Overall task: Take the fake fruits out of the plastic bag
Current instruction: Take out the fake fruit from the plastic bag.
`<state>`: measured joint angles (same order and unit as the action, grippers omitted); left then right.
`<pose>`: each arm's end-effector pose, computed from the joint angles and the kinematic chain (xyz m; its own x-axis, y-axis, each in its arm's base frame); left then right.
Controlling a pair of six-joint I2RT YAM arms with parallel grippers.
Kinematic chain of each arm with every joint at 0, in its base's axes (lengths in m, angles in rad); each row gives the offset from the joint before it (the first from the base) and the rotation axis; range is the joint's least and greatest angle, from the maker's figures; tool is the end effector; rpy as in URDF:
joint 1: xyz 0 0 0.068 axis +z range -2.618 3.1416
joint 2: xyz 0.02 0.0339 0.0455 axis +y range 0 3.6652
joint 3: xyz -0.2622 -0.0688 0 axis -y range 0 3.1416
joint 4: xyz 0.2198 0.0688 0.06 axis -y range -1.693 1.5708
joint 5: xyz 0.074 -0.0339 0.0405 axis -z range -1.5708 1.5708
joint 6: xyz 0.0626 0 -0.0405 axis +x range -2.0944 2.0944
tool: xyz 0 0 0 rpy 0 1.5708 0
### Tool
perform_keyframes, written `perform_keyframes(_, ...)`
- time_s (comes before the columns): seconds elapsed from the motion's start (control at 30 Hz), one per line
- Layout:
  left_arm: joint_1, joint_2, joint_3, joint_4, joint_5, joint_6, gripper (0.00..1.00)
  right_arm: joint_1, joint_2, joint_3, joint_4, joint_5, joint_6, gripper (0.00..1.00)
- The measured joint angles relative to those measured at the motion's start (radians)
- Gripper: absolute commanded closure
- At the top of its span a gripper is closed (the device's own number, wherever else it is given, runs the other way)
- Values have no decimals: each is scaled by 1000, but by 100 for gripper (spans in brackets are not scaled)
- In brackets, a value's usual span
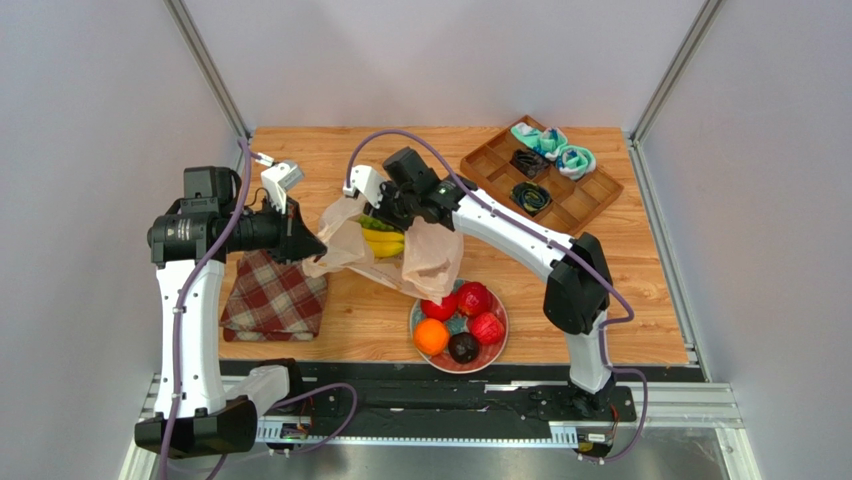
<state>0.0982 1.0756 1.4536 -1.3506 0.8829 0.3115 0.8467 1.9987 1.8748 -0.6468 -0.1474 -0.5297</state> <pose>0.1457 -0.0342 0.3871 -0.6692 0.1296 -0.7317 0.6049 0.6669 -0.4351 0.2924 0.3446 0.2897 0.0114 -0.7416 -0.6708 -0.9328 0.2337 -0.2742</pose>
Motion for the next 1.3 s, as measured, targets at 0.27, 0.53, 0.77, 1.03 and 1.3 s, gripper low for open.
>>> perform_keyframes(0.27,0,-32,-2,1,12,18,100,-72,155,77,-143,76,-169,26)
perform_keyframes(0.53,0,-30,-9,0,46,20,100,-82,206,129,-212,71,-245,19)
perform_keyframes(0.77,-1,-21,-9,1,87,41,100,-82,277,266,-250,71,-241,0)
perform_keyframes(1.03,-11,-12,14,1,151,147,100,-82,270,200,-267,73,-229,0)
perform_keyframes(1.3,-34,-100,130,3,38,282,100,-53,177,103,-261,41,-122,0)
